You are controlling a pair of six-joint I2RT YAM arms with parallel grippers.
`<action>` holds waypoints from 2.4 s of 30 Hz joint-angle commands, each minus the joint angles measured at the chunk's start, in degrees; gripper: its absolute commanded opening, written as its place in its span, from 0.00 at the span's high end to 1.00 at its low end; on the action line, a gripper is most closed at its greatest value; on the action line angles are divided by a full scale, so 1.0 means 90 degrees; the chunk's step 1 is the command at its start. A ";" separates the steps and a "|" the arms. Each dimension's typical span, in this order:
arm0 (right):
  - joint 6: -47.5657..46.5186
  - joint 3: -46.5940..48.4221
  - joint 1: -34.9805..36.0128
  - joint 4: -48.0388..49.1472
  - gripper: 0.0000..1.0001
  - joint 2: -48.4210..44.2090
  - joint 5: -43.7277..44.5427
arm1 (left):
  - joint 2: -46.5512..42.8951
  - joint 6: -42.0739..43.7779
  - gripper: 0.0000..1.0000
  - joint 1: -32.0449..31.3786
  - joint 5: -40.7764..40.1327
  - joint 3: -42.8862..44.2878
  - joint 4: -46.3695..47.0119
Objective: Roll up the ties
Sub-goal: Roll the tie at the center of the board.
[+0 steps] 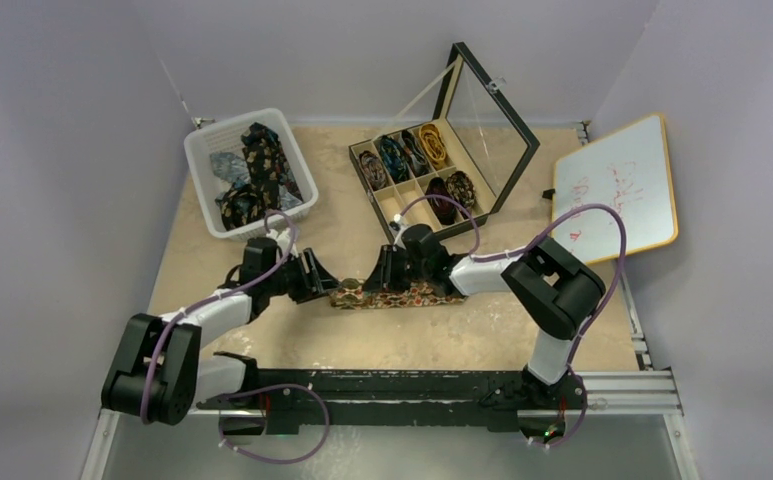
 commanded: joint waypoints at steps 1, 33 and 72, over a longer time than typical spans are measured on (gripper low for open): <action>0.0099 -0.0003 0.0091 -0.0201 0.73 -0.0299 0.0075 | 0.0205 0.0272 0.52 0.0058 0.0388 -0.0026 0.0446; -0.5423 0.0024 0.0180 0.0730 0.08 -0.1624 -0.0223 | -0.2845 -0.0537 0.30 0.0058 -0.1489 -0.0063 -0.2198; -0.9271 0.2173 0.0842 -0.2188 0.02 0.0711 -0.1147 | -0.3359 -0.0553 0.25 0.0058 -0.2665 0.0297 -0.3451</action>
